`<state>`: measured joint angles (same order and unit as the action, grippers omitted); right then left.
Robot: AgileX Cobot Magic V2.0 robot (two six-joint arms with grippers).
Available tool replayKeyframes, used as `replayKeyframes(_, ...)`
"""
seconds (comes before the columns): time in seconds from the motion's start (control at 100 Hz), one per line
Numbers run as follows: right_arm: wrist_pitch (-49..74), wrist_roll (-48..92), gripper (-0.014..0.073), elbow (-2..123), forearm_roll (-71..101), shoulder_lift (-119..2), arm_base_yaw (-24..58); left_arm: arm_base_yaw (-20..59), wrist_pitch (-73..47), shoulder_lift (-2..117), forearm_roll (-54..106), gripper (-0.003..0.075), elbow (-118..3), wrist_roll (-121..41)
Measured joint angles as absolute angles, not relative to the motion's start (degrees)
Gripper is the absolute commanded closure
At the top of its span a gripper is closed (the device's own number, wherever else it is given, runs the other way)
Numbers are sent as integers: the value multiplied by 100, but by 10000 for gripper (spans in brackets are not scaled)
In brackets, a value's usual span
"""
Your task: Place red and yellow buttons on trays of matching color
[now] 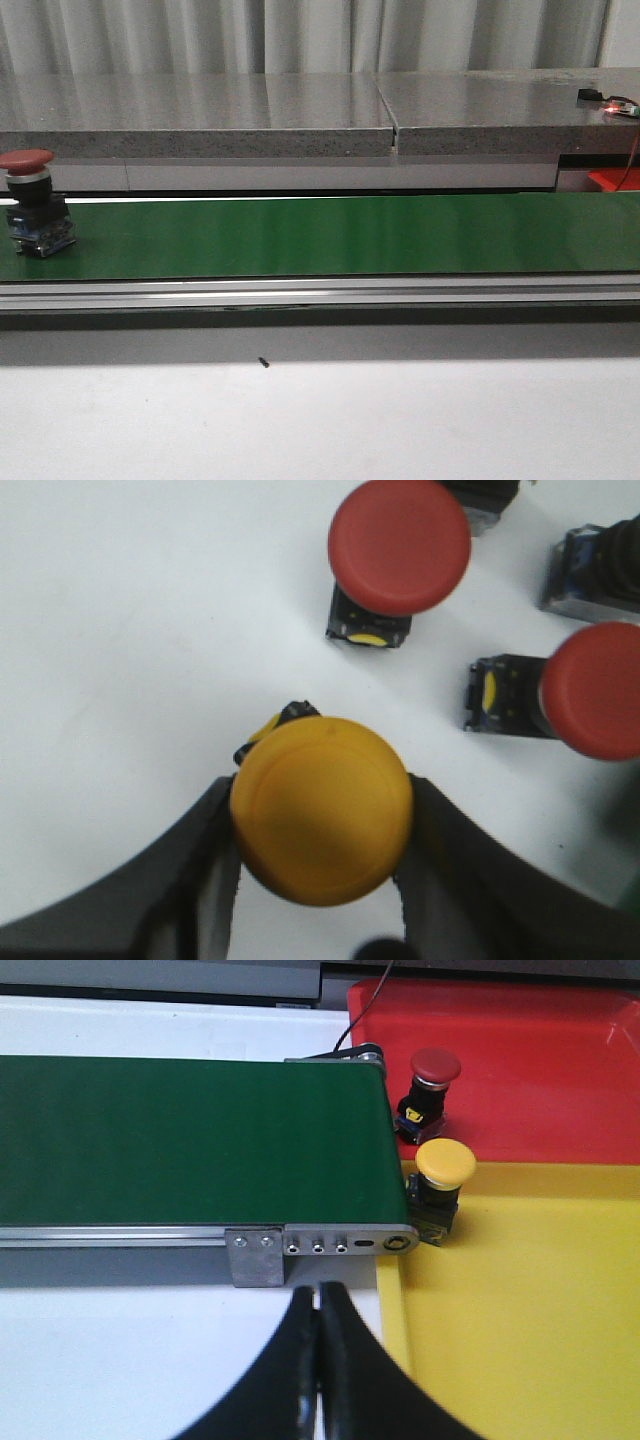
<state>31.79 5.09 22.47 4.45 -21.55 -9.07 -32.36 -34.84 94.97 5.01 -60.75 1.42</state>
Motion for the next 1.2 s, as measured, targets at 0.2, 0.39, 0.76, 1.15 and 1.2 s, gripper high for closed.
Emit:
replayKeyframes(0.2, 3179, 509, 661, 2247, 445, -2155, -907, -3222, -3565, 8698, 628, 571, -5883, 142)
replayKeyframes(0.39, 3179, 509, 661, 2247, 445, -2155, -907, -2909, -3663, 8153, 691, 571, -5880, 153)
replayKeyframes(0.76, 3179, 509, 661, 2247, 445, -2155, -907, -1762, -3717, 8336, 740, 571, -5880, 153)
replayKeyframes(1.15, 3179, 509, 661, 2247, 445, -2155, -907, -1607, -3718, 8531, 1103, 286, -5880, -53)
replayKeyframes(1.2, 3179, 509, 661, 2247, 445, -2155, -907, -1607, -3740, 8531, 1187, 211, -5880, -78)
